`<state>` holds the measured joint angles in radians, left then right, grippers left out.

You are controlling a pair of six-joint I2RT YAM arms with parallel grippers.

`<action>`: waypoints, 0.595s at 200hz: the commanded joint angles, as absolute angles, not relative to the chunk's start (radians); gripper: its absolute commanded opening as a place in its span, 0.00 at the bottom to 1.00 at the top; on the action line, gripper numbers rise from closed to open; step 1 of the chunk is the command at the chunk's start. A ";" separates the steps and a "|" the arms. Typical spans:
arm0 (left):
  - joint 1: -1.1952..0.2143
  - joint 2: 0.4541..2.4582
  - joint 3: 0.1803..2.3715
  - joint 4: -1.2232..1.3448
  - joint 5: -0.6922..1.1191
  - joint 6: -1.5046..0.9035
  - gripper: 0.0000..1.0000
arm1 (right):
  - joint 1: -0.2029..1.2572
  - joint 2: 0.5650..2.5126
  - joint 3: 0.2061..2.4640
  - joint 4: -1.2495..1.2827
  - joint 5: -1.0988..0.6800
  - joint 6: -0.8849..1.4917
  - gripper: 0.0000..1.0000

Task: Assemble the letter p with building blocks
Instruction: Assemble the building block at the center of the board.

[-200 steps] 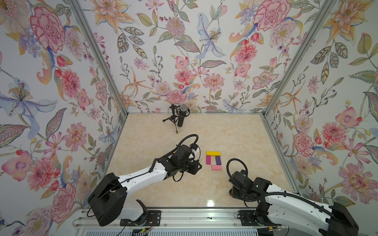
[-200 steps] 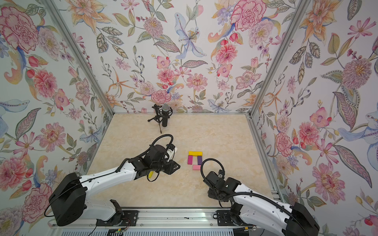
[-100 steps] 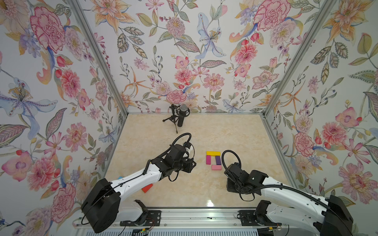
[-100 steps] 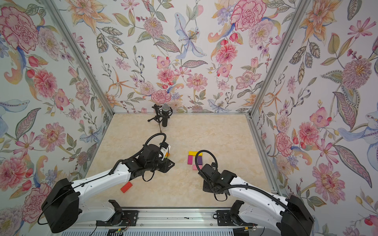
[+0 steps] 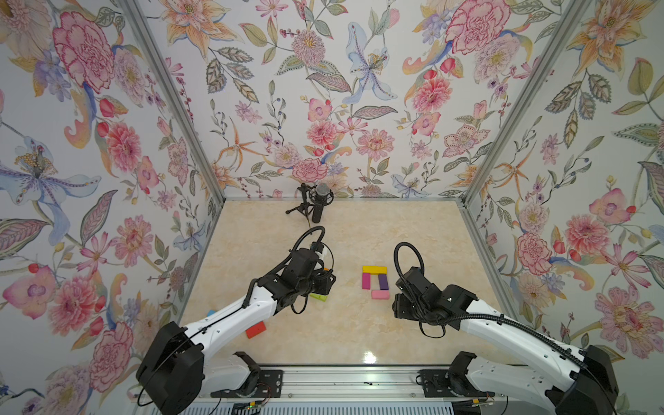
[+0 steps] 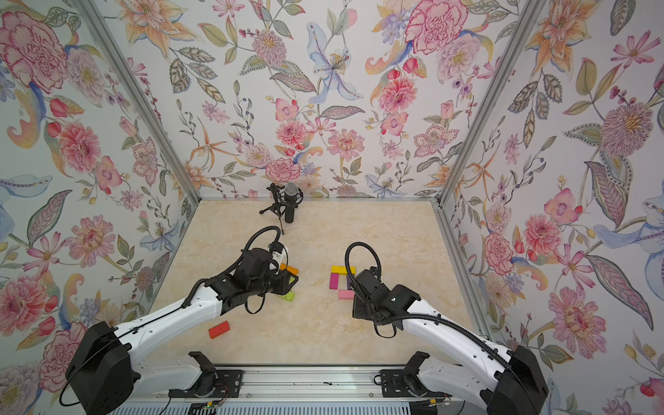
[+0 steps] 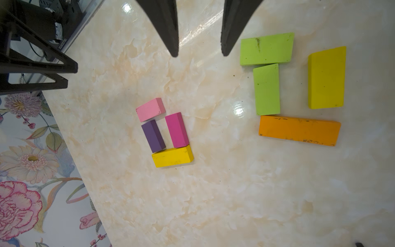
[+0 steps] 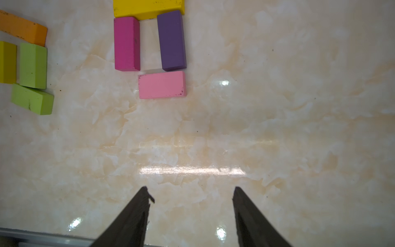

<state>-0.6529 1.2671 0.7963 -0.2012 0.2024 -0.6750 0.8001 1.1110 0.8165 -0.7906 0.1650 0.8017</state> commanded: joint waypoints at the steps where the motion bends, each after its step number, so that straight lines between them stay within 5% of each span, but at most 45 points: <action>1: -0.595 1.291 0.823 -0.211 0.092 -0.731 0.37 | 0.792 1.211 0.907 -0.691 0.112 0.639 0.66; 70: -0.383 1.395 0.832 -0.152 0.021 -0.818 0.39 | 0.795 1.670 1.150 -0.490 -0.103 0.464 0.63; 119: -0.294 1.397 0.790 -0.149 -0.011 -0.869 0.39 | 0.820 1.779 1.194 -0.388 -0.240 0.460 0.59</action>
<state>-0.3344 1.3895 0.8074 -0.1703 0.0196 -0.8177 0.7990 1.7645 1.1446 -0.4496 -0.1478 0.4892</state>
